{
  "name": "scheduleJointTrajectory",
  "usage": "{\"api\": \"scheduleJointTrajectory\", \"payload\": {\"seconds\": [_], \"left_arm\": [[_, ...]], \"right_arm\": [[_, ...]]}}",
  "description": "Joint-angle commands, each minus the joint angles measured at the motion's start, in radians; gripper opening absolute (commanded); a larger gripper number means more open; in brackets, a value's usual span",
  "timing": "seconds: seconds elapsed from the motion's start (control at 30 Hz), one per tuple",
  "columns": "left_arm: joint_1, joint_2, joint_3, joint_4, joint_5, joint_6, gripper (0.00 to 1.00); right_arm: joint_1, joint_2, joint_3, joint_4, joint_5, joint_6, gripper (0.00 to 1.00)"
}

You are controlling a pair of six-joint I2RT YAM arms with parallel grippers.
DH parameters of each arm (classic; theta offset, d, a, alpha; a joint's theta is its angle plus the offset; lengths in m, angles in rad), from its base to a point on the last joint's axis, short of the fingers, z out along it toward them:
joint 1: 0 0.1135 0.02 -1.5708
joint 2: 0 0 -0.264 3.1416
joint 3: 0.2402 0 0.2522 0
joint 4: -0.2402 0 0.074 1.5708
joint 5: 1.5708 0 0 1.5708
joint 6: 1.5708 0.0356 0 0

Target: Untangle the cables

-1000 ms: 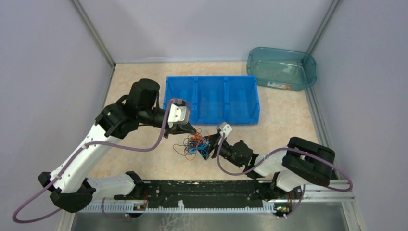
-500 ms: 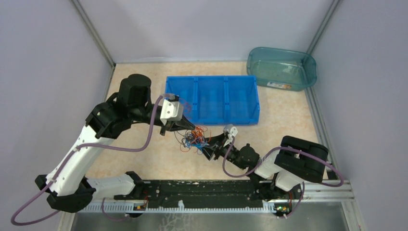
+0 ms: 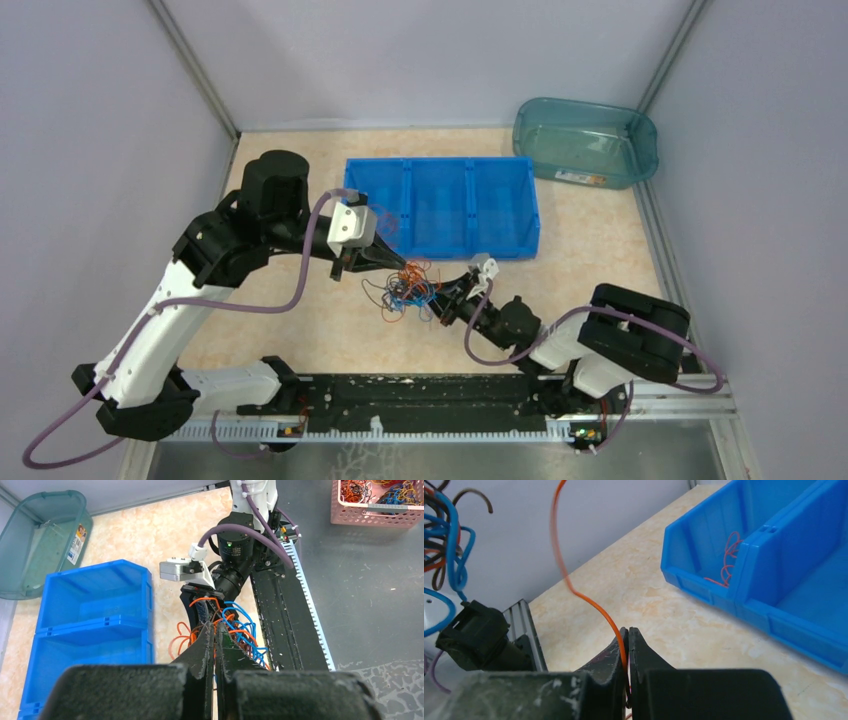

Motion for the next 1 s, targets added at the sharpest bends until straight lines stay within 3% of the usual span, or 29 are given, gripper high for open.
{"api": "scheduleJointTrajectory", "payload": {"seconds": [0.0,0.1,0.23,0.27,0.33,0.37,0.47,0.5,0.7,0.97], "left_arm": [[-0.005,-0.007,0.016,0.003,0.016,0.007,0.00],[-0.005,-0.031,-0.048,-0.005,-0.030,0.056,0.01],[-0.005,-0.108,-0.248,0.051,-0.141,0.111,0.01],[-0.005,-0.130,-0.311,0.061,-0.158,0.140,0.05],[-0.005,-0.171,-0.444,0.089,-0.183,0.172,0.47],[-0.005,-0.185,-0.492,0.103,-0.188,0.178,0.61],[-0.005,-0.197,-0.574,0.163,-0.178,0.155,0.92],[-0.005,-0.196,-0.584,0.198,-0.172,0.128,0.98],[-0.005,-0.212,-0.651,0.439,-0.158,-0.006,1.00],[-0.005,-0.251,-0.787,0.721,-0.090,-0.248,0.95]], "right_arm": [[-0.014,-0.086,0.004,0.003,0.069,0.002,0.00],[-0.024,-0.212,-0.020,-0.134,0.134,-0.005,0.00],[-0.049,-0.477,0.011,-0.501,0.202,-0.022,0.00],[-0.055,-0.540,0.031,-0.586,0.199,-0.039,0.00],[-0.057,-0.635,0.079,-0.716,0.185,-0.093,0.00],[-0.057,-0.677,0.107,-0.775,0.164,-0.115,0.00],[-0.057,-0.705,0.208,-0.955,0.083,-0.155,0.00],[-0.057,-0.702,0.238,-1.006,0.051,-0.162,0.00],[-0.056,-0.663,0.373,-1.183,-0.075,-0.153,0.00],[-0.057,-0.660,0.430,-1.068,-0.172,-0.043,0.00]]}}
